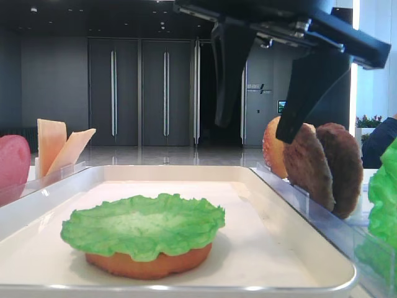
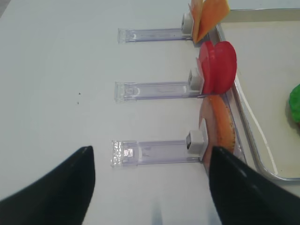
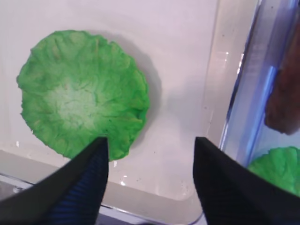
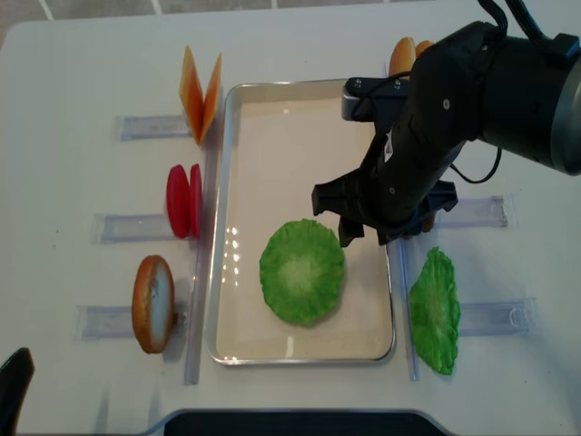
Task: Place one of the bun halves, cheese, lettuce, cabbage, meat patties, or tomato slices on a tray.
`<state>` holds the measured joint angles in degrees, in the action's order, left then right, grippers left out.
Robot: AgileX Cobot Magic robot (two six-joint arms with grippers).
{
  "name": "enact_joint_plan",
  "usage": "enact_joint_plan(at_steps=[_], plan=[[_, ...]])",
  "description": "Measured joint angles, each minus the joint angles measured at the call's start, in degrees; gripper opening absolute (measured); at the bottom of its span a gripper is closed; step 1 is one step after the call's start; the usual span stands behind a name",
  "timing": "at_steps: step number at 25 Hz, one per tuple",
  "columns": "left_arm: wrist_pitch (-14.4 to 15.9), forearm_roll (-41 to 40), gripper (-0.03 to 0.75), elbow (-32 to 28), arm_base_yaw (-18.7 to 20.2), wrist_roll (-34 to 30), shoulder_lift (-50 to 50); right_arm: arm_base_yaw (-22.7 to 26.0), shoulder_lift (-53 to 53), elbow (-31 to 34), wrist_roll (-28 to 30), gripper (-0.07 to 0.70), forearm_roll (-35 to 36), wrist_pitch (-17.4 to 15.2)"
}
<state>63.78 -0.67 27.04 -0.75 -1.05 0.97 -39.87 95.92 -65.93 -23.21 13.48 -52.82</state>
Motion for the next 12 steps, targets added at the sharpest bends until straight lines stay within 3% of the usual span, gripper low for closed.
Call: enact_joint_plan(at_steps=[7, 12], plan=[[0.0, 0.0, 0.578, 0.0, 0.0, 0.0, 0.0, 0.0, -2.6, -5.1, -5.0, 0.414, -5.0, -9.2], [0.0, 0.0, 0.578, 0.0, 0.0, 0.0, 0.0, 0.0, -4.7, -11.0, -4.9, 0.414, -9.4, -15.5]])
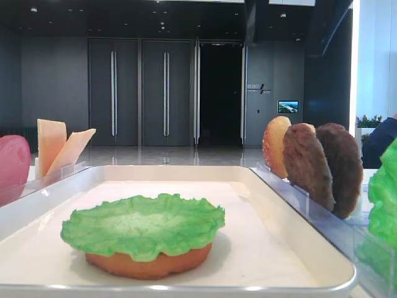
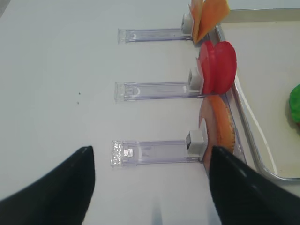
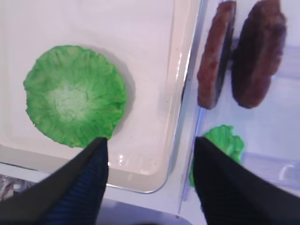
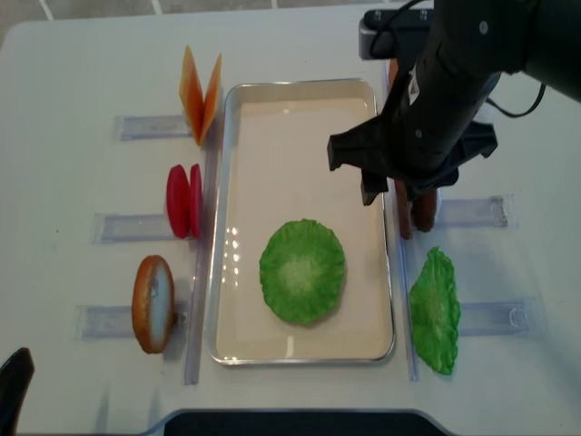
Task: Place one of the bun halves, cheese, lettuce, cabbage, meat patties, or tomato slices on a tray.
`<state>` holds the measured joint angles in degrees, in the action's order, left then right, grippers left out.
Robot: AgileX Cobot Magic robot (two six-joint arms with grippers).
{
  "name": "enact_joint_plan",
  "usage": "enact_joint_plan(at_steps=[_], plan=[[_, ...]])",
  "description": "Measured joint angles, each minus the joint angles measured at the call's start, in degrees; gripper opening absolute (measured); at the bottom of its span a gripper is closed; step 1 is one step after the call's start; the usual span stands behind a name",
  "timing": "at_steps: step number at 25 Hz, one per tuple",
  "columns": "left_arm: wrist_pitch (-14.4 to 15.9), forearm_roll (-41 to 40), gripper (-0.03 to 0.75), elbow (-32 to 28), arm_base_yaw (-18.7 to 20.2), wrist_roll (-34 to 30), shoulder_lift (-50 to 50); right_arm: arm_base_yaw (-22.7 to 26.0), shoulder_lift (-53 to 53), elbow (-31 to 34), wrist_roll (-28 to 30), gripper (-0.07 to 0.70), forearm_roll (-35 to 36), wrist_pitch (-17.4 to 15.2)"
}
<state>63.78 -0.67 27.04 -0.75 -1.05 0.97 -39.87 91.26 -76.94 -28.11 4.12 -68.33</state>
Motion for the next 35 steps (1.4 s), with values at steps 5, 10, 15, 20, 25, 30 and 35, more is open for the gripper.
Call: enact_joint_plan(at_steps=[5, 10, 15, 20, 25, 30, 35], plan=[[0.0, 0.0, 0.578, 0.0, 0.0, 0.0, 0.0, 2.3, -0.4, -4.7, 1.6, 0.414, -4.1, -1.5], [0.0, 0.0, 0.578, 0.0, 0.0, 0.0, 0.0, 10.2, -0.6, -5.2, 7.5, 0.414, -3.8, -1.5], [0.0, 0.0, 0.578, 0.0, 0.0, 0.0, 0.0, 19.3, -0.6, -5.2, 14.8, 0.414, -3.3, -1.5], [0.0, 0.0, 0.578, 0.0, 0.0, 0.0, 0.0, 29.8, -0.7, -5.2, 19.8, 0.414, -3.2, -1.5], [0.0, 0.0, 0.578, 0.0, 0.0, 0.0, 0.0, 37.9, -0.8, -5.2, 23.3, 0.414, -3.4, -1.6], [0.0, 0.0, 0.578, 0.0, 0.0, 0.0, 0.0, 39.8, -5.3, 0.6, 27.7, 0.414, -3.4, -1.5], [0.0, 0.0, 0.578, 0.0, 0.0, 0.0, 0.0, 39.7, -16.1, 11.7, 29.4, 0.414, -2.8, -1.6]])
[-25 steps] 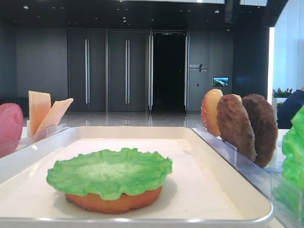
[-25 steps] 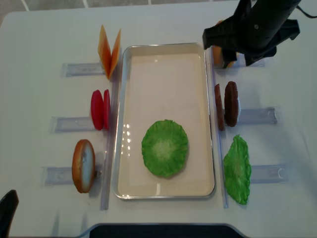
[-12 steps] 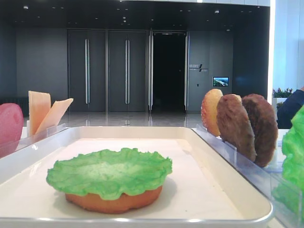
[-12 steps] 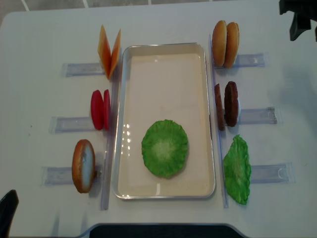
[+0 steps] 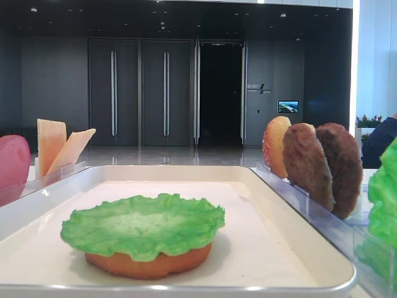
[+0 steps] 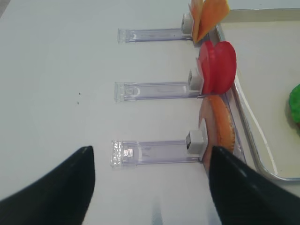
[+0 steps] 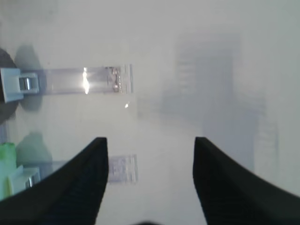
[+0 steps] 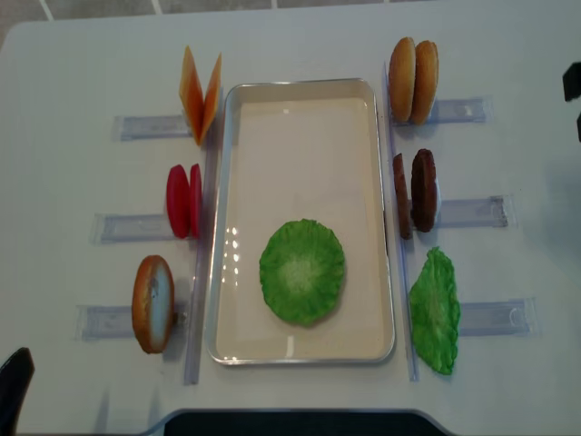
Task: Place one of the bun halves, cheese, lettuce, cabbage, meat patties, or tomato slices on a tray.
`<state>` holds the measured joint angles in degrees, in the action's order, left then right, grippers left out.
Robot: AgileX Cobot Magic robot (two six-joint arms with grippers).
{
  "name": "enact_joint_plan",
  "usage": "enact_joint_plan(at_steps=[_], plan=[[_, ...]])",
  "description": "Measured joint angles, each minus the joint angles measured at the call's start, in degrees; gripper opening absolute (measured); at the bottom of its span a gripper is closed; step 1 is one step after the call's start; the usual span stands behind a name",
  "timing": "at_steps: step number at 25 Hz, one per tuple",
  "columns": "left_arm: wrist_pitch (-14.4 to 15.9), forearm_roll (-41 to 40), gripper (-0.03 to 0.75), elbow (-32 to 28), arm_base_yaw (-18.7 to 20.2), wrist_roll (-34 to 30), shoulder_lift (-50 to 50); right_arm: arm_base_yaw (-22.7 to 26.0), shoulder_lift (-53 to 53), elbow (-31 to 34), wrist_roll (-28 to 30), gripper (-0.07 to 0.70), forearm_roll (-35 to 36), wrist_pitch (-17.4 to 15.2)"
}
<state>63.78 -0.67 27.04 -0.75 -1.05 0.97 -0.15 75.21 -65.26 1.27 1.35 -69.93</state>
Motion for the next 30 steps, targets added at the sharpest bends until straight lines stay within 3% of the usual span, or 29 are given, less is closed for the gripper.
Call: enact_joint_plan(at_steps=[7, 16, 25, 30], plan=[[0.0, 0.0, 0.578, 0.0, 0.0, 0.0, 0.0, 0.0, -18.5, 13.5, 0.6, 0.414, -0.1, -0.2], [0.0, 0.0, 0.578, 0.0, 0.0, 0.0, 0.0, 0.0, -42.2, 23.2, 0.6, 0.414, -0.1, -0.1], [0.0, 0.0, 0.578, 0.0, 0.0, 0.0, 0.0, 0.0, -61.4, 33.1, 1.1, 0.414, -0.1, 5.0], [0.0, 0.0, 0.578, 0.0, 0.0, 0.0, 0.0, 0.0, -70.5, 35.6, 2.8, 0.414, -0.1, 5.2]])
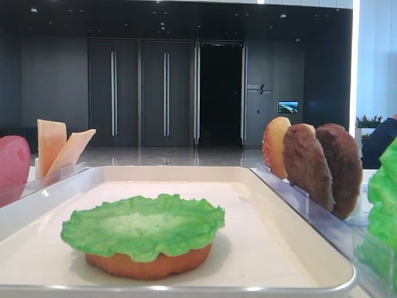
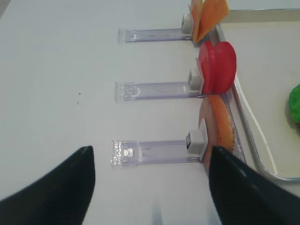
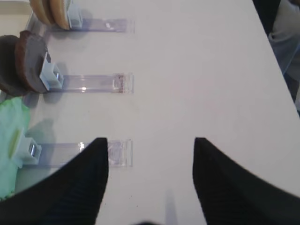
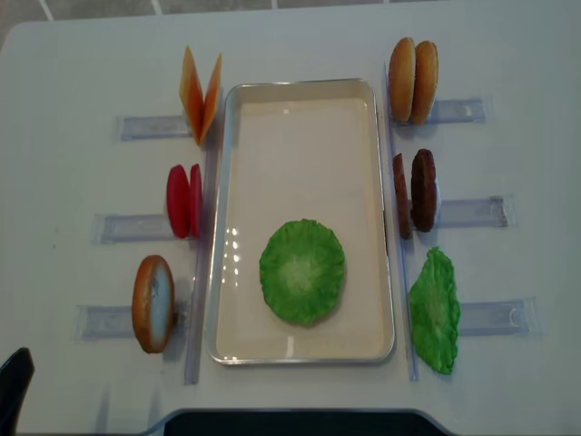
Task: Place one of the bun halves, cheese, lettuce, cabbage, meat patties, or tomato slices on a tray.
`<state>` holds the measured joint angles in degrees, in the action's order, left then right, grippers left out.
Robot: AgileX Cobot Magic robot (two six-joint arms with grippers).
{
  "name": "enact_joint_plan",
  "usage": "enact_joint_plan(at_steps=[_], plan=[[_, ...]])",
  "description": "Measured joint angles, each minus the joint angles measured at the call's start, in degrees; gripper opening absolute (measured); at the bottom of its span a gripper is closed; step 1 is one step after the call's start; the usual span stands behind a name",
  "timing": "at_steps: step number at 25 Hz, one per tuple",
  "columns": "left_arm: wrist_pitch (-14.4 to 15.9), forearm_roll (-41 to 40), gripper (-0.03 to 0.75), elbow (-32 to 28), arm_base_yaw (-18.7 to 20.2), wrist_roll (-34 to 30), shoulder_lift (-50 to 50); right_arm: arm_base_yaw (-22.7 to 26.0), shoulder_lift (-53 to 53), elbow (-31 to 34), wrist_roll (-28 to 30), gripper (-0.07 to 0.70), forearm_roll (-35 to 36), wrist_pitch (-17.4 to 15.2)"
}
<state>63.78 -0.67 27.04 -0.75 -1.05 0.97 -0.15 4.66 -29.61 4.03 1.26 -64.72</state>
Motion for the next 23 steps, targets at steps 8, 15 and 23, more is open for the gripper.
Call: enact_joint_plan(at_steps=[8, 15, 23], plan=[[0.0, 0.0, 0.578, 0.0, 0.0, 0.0, 0.0, 0.0, -5.1, 1.0, 1.5, 0.414, 2.3, -0.8], [0.0, 0.0, 0.578, 0.0, 0.0, 0.0, 0.0, 0.0, -5.1, 1.1, 1.8, 0.414, 3.0, -0.7], [0.0, 0.0, 0.578, 0.0, 0.0, 0.0, 0.0, 0.0, -5.1, 1.1, 1.8, 0.414, 3.0, -0.7]])
